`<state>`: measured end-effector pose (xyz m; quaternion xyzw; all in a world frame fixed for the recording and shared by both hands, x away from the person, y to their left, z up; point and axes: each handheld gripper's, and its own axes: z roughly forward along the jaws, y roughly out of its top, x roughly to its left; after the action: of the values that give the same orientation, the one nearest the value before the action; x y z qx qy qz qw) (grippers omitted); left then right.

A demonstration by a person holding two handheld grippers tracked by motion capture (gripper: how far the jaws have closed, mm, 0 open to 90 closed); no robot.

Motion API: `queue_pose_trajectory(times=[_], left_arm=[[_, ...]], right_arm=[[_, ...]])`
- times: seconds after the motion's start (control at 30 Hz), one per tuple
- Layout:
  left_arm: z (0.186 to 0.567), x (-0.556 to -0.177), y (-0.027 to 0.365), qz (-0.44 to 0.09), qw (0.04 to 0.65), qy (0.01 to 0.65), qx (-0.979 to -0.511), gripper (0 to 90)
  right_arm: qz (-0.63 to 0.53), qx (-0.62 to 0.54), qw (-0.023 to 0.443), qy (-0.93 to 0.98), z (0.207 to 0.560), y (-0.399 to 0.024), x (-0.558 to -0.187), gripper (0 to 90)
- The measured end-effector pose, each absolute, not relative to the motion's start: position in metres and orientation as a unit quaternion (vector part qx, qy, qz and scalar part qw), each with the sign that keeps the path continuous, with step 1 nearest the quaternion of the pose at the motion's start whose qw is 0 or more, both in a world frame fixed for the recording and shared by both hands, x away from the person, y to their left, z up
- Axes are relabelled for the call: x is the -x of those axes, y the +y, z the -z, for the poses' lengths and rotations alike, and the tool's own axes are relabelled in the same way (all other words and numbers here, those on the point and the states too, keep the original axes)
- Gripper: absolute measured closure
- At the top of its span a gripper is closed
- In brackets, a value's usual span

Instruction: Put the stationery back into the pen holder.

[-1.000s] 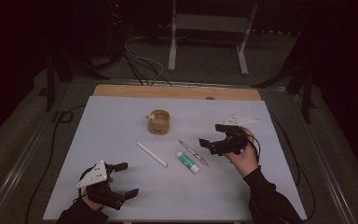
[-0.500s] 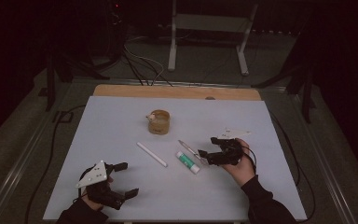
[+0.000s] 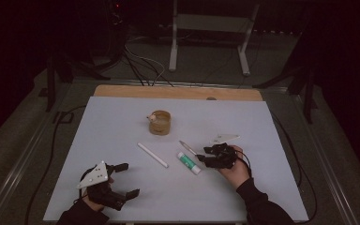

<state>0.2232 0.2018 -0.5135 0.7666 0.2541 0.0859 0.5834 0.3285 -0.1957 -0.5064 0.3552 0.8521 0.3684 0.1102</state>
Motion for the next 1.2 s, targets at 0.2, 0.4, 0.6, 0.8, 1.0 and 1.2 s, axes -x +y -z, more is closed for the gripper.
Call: queue_pose_trajectory(times=[0.2,0.4,0.6,0.8,1.0,1.2], left_arm=[[0.513,-0.223,0.202,-0.089,0.584,0.255,-0.765,0.2],[0.514,-0.224,0.202,-0.087,0.583,0.256,-0.766,0.2],[0.513,-0.223,0.202,-0.087,0.584,0.256,-0.766,0.2],[0.513,-0.223,0.201,-0.089,0.582,0.255,-0.767,0.2],[0.513,-0.224,0.200,-0.087,0.581,0.254,-0.768,0.2],[0.514,-0.226,0.199,-0.077,0.577,0.255,-0.772,0.3]], right_arm=[[-0.330,-0.354,0.119,0.867,0.517,-0.185,-0.334,58.5],[-0.303,-0.347,0.117,0.880,0.521,-0.178,-0.335,65.4],[-0.280,-0.351,0.131,0.884,0.520,-0.172,-0.332,76.6],[-0.288,-0.371,0.121,0.875,0.520,-0.174,-0.333,77.1],[-0.309,-0.389,0.111,0.861,0.517,-0.184,-0.335,77.0],[-0.333,-0.399,0.102,0.848,0.512,-0.192,-0.329,77.0]])
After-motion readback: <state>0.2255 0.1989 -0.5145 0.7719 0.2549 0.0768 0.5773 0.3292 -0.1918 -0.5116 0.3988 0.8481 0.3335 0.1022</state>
